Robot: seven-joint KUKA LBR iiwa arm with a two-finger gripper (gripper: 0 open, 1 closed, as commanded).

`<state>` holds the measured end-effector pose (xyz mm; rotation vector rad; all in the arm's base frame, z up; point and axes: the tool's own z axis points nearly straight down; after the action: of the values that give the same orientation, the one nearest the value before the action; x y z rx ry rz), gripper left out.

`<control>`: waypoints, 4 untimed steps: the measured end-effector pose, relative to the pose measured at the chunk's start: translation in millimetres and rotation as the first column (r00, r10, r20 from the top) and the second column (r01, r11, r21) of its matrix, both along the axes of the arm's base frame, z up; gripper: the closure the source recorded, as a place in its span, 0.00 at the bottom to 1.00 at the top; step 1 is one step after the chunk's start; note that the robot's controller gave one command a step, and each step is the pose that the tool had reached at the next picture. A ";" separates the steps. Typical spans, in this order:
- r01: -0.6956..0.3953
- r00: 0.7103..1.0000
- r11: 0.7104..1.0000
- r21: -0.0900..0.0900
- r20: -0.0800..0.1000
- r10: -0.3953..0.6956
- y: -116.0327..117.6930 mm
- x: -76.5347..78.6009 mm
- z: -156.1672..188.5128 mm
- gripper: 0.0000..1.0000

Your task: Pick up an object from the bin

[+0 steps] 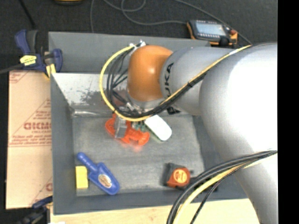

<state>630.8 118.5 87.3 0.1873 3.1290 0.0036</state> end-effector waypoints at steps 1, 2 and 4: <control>-0.004 1.000 1.000 0.000 -0.002 0.004 5.7 9.1 -7.3 1.00; -0.232 0.973 0.973 -0.002 -0.003 0.232 -27.1 -6.9 2.3 1.00; 0.009 1.000 1.000 0.000 0.001 -0.009 -43.5 8.6 -14.6 1.00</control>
Offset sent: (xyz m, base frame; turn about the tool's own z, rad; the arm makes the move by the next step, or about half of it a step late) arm -0.0177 -0.0497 0.0080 -0.3107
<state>639.4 75.1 72.8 0.2016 3.1268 0.0042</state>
